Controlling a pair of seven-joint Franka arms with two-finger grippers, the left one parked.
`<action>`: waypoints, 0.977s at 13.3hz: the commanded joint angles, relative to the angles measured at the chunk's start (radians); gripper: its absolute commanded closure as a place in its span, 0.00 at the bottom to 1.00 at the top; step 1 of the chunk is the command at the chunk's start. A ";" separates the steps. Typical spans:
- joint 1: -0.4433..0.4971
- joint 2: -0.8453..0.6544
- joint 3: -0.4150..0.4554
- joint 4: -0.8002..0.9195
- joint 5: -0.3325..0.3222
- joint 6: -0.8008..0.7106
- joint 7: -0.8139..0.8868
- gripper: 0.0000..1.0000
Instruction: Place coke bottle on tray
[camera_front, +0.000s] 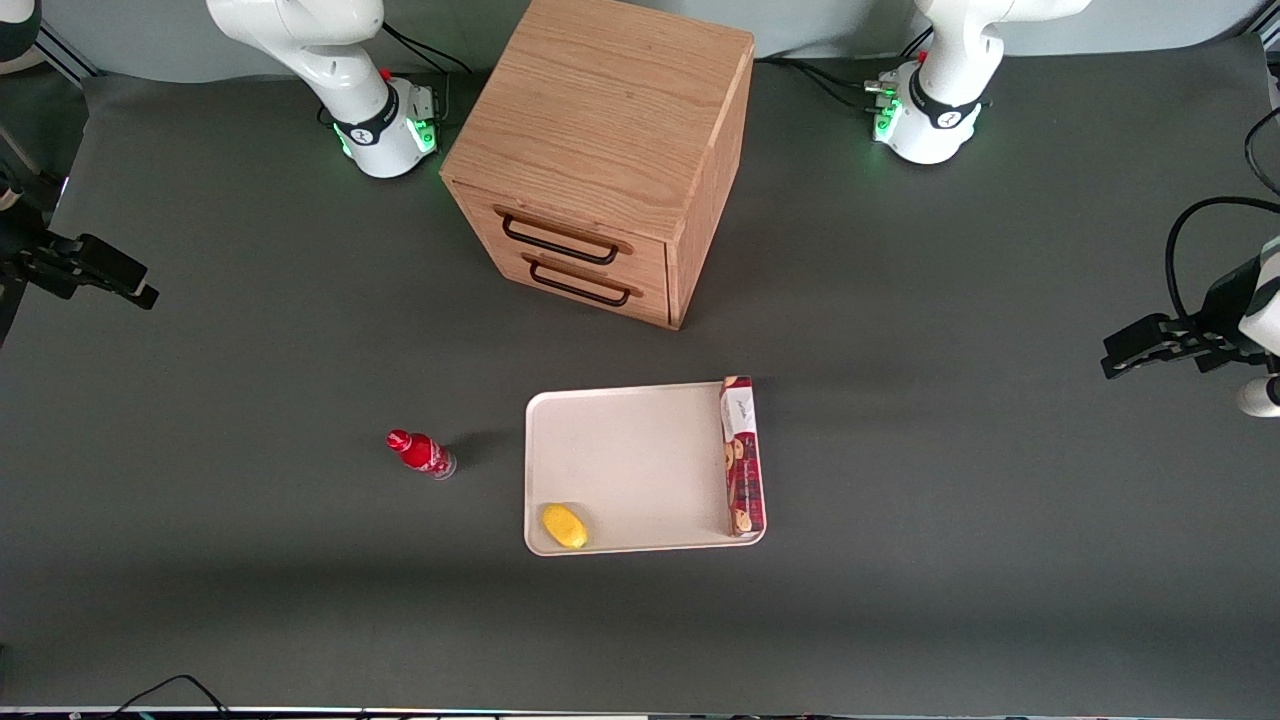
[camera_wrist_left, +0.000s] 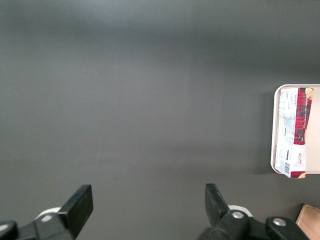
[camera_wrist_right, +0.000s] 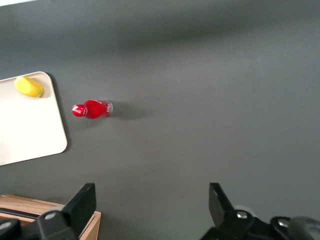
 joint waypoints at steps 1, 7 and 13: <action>0.001 -0.005 0.000 0.003 -0.012 -0.038 -0.016 0.00; -0.001 -0.002 0.002 0.003 -0.007 -0.061 -0.016 0.00; 0.008 0.001 0.002 0.005 -0.007 -0.061 -0.016 0.00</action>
